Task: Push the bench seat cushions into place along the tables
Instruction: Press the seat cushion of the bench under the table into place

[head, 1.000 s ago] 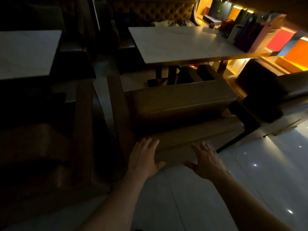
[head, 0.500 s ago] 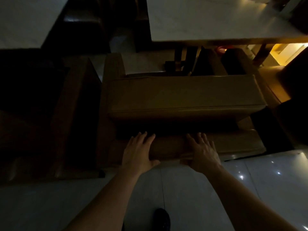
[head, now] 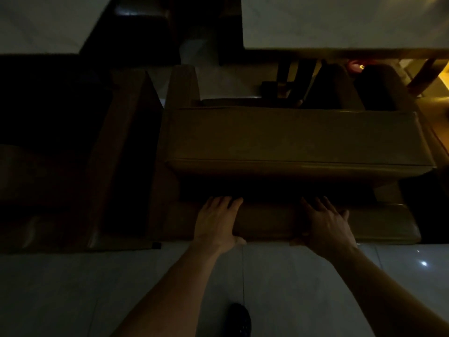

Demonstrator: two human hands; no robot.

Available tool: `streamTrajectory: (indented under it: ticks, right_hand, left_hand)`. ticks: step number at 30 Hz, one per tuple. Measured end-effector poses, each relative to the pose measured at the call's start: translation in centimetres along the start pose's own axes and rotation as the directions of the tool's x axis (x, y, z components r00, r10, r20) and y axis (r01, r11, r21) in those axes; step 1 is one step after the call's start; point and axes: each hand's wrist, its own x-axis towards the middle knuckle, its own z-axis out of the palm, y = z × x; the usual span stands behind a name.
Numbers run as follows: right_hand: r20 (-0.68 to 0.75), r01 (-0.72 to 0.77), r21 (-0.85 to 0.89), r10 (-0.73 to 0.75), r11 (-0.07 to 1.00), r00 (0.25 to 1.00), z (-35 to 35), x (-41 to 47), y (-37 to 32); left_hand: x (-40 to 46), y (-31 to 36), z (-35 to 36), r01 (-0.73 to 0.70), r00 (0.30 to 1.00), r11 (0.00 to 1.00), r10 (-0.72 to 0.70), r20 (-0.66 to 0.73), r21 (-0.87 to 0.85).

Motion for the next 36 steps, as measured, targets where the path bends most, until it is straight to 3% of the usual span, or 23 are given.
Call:
streamTrajectory:
  ticks: [8, 22, 36]
  right_hand:
    - [-0.002, -0.014, -0.042, 0.014, 0.999, 1.0, -0.1, 0.1, -0.7]
    - [-0.026, -0.003, 0.066, 0.005, 0.998, 1.0, 2.9, -3.3, -6.9]
    - [-0.004, 0.037, 0.039, -0.037, 0.999, 0.999, 4.1, -5.7, -6.1]
  left_hand:
    - [-0.1, -0.6, 0.4, -0.007, 0.999, 0.999, 0.005, -0.048, -0.039]
    - [-4.8, -5.6, 0.1, 0.003, 0.998, 0.996, -0.008, -0.059, -0.088]
    - [-8.4, -4.9, 1.2, 0.012, 0.999, 0.996, -0.015, -0.042, -0.085]
